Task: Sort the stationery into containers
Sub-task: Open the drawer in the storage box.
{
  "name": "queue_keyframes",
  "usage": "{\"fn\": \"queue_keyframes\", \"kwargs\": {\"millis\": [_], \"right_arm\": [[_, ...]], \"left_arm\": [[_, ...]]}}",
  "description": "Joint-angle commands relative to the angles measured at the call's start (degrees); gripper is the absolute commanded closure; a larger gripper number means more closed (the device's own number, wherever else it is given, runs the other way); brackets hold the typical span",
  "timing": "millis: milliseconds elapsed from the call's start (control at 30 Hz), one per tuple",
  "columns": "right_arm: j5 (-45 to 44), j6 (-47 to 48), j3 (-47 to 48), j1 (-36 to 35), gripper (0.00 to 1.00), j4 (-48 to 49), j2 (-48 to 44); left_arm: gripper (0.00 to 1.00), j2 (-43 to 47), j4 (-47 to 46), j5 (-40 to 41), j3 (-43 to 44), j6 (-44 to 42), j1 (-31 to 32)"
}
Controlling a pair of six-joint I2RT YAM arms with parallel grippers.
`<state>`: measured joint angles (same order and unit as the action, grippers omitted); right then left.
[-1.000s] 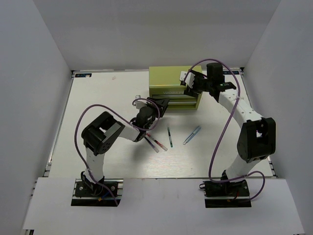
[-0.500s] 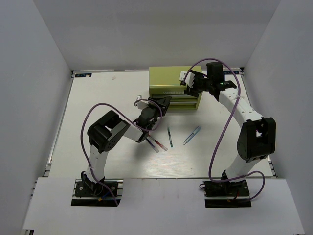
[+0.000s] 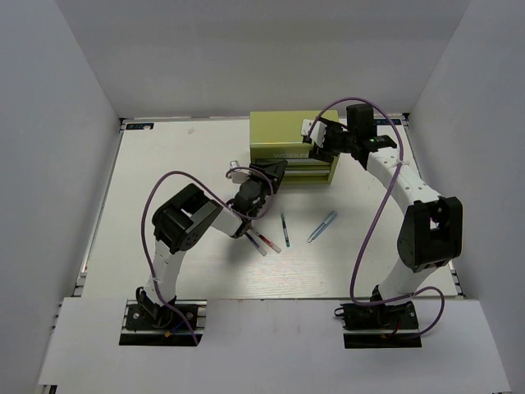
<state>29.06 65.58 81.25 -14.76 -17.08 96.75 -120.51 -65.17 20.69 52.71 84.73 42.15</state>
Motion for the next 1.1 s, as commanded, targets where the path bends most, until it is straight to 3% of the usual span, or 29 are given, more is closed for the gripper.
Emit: {"fn": "queue_keyframes", "kwargs": {"millis": [0, 600, 1067], "right_arm": [[-0.1, -0.4, -0.4, 0.3, 0.30, -4.3, -0.9], [-0.7, -0.3, -0.8, 0.5, 0.30, -4.0, -1.2], [0.0, 2.7, 0.3, 0.3, 0.31, -9.5, -0.8]], "left_arm": [[0.37, 0.1, -0.8, 1.1, 2.4, -1.1, 0.3], [0.37, -3.6, -1.8, 4.6, 4.6, -1.7, -0.2], [0.43, -8.1, -9.8, 10.3, 8.1, -1.7, 0.3]]}}
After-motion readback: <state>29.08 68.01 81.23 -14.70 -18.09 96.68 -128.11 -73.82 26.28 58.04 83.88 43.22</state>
